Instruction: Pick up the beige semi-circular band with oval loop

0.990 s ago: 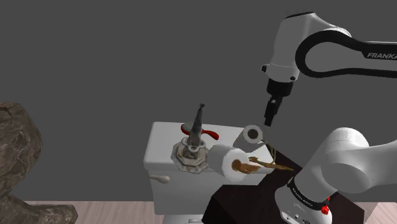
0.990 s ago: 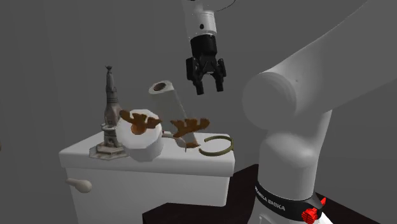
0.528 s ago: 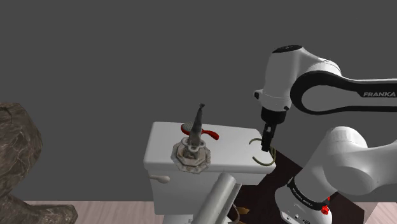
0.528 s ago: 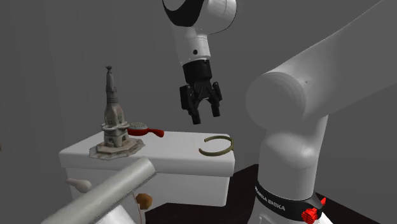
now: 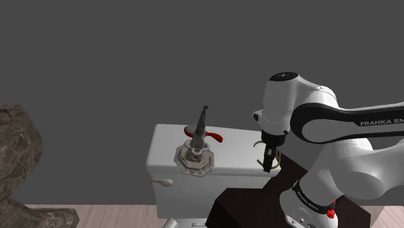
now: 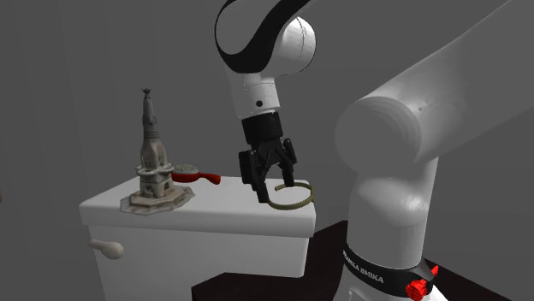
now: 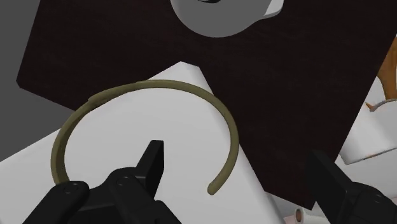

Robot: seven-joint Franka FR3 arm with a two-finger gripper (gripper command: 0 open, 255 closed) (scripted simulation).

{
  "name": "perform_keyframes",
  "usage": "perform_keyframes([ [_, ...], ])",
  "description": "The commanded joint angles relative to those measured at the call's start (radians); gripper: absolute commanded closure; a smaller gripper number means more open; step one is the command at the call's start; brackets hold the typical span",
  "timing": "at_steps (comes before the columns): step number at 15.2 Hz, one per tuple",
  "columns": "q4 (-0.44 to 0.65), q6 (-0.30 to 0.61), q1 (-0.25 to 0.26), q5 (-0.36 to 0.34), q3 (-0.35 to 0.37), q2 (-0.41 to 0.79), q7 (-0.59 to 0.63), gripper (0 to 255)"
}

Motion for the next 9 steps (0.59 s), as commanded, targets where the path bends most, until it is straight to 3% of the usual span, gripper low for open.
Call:
perform_keyframes([
  [1, -0.019, 0.039, 0.003, 0.007, 0.006, 0.02, 0.002, 0],
  [5, -0.042, 0.091, 0.005, 0.013, 0.013, 0.049, 0.003, 0],
  [6, -0.043, 0.093, 0.005, 0.014, 0.014, 0.05, 0.004, 255],
  [9, -0.046, 0.096, 0.004, 0.013, 0.013, 0.05, 0.002, 255],
])
